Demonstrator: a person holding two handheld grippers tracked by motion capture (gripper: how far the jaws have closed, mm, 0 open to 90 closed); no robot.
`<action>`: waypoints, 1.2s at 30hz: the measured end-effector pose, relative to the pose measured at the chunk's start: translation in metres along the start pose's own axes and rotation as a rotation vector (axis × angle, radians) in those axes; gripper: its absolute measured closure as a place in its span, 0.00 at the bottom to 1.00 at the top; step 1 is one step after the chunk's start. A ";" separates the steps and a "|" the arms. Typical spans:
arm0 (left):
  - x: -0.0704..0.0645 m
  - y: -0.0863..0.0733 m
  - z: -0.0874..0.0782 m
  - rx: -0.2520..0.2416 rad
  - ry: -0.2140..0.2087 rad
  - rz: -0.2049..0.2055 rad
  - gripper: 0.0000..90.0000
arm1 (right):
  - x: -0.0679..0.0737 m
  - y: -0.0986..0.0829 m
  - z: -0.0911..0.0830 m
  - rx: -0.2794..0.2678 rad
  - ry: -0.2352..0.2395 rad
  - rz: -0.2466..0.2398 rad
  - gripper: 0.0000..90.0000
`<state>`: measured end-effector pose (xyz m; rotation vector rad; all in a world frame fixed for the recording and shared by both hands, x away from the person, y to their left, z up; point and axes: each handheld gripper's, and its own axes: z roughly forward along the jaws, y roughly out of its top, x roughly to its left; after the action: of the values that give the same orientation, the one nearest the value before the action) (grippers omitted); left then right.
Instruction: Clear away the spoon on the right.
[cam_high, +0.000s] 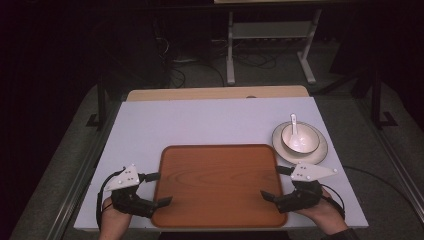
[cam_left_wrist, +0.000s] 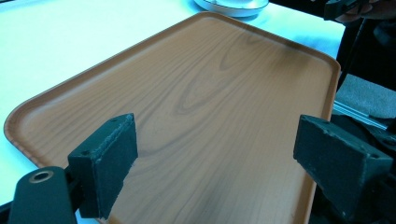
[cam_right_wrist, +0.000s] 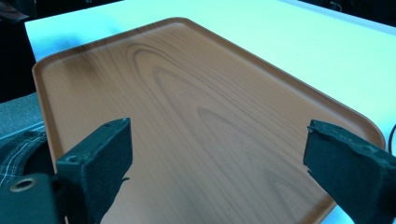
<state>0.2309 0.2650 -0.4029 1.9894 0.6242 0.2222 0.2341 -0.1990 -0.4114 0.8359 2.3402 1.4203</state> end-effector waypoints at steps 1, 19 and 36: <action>0.000 0.000 0.000 0.000 -0.001 0.001 0.15 | 0.000 0.000 0.000 -0.002 0.002 0.001 0.08; 0.001 0.001 0.002 0.006 -0.002 0.011 0.15 | -0.011 0.012 -0.004 -0.055 -0.026 0.009 0.08; 0.001 0.001 0.001 0.008 0.003 0.007 0.15 | -0.020 0.028 0.000 -0.076 -0.046 -0.010 0.09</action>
<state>0.2324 0.2642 -0.4032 1.9993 0.6216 0.2275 0.2593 -0.2014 -0.3875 0.8263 2.2392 1.4606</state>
